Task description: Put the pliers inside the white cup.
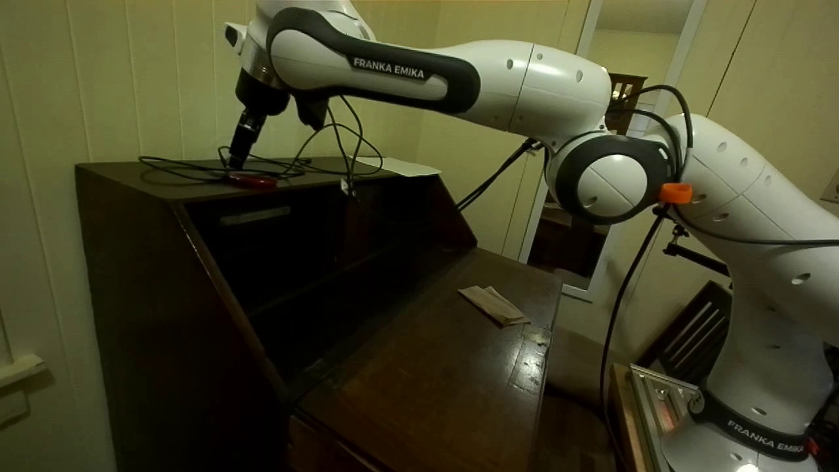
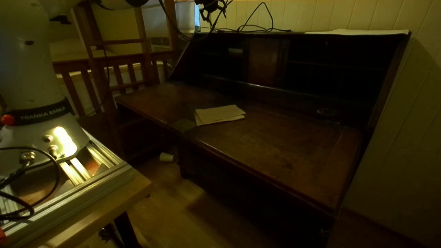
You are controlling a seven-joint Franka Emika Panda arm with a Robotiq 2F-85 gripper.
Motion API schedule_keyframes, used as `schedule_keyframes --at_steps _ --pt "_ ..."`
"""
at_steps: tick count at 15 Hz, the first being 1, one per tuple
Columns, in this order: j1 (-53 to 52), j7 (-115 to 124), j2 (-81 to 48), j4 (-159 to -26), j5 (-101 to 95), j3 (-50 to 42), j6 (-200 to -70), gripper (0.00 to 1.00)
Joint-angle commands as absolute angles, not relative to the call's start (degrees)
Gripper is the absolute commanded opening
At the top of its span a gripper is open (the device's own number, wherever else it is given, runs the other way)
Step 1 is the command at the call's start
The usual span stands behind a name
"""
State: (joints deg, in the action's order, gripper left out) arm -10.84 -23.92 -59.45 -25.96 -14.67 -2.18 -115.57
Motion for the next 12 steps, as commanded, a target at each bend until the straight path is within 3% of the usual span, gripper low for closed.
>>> schedule_keyframes --at_steps 1,12 --pt "-11.24 -23.70 -54.44 -27.17 -13.75 -2.57 -110.81 1.00" --pt "-16.58 -33.65 -47.83 -25.34 -16.87 -2.78 -103.15 1.00"
